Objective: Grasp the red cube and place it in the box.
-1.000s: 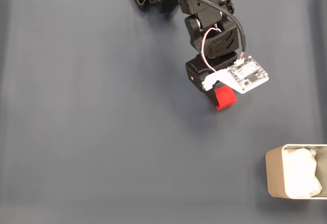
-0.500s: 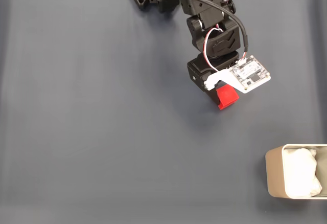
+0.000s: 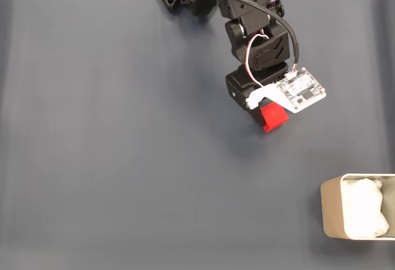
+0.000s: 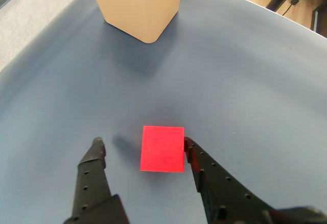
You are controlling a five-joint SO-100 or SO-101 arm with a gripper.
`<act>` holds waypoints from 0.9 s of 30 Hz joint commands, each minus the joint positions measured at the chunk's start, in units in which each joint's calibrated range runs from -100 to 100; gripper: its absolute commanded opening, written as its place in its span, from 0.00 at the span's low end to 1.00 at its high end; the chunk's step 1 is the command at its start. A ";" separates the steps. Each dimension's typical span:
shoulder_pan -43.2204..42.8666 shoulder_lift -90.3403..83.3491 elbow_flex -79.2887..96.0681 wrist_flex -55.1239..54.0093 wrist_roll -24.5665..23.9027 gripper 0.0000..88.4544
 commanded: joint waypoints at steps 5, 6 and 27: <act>0.95 -1.48 -2.65 0.11 0.54 0.23; 0.95 -1.57 -2.65 0.36 0.63 0.23; 1.02 -2.52 -2.19 2.82 2.00 0.12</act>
